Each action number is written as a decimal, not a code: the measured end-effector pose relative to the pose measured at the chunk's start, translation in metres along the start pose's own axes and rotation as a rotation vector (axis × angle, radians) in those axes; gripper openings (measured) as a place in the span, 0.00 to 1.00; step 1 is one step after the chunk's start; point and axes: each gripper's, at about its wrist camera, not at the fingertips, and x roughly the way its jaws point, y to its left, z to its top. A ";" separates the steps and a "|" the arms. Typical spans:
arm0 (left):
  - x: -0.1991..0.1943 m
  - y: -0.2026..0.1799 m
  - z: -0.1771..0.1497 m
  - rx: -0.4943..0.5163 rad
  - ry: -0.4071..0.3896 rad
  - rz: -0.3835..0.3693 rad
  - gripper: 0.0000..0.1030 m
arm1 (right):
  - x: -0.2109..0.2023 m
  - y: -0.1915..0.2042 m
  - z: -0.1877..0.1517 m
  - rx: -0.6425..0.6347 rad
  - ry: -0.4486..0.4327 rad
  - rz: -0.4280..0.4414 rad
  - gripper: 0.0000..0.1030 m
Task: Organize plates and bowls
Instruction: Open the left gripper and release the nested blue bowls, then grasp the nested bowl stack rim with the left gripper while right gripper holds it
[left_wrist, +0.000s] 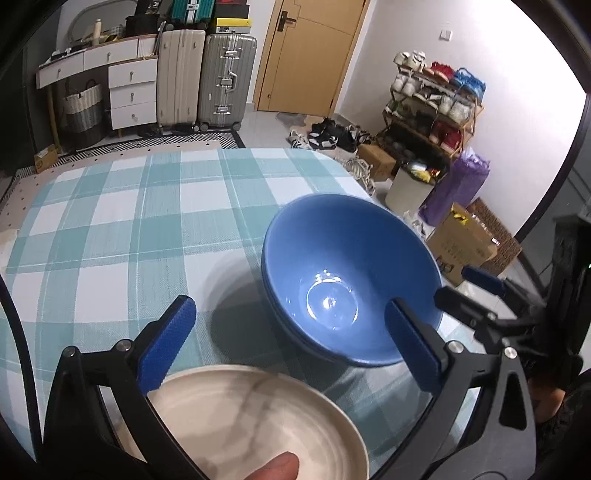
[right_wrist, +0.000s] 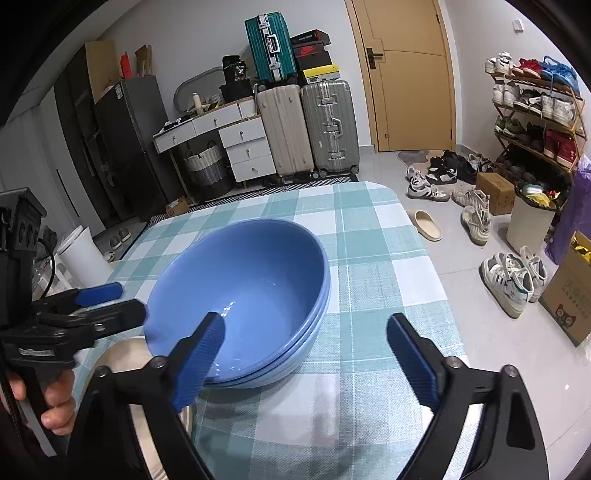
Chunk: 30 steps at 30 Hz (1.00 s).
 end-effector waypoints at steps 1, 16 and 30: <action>0.002 0.002 0.001 -0.011 0.003 -0.001 0.99 | 0.001 -0.001 0.000 0.005 0.003 -0.002 0.97; 0.042 0.027 0.001 -0.067 0.045 0.077 0.99 | 0.031 -0.017 -0.005 0.094 0.052 0.064 0.98; 0.075 0.024 0.001 -0.124 0.144 -0.036 0.48 | 0.051 -0.020 -0.003 0.168 0.074 0.178 0.68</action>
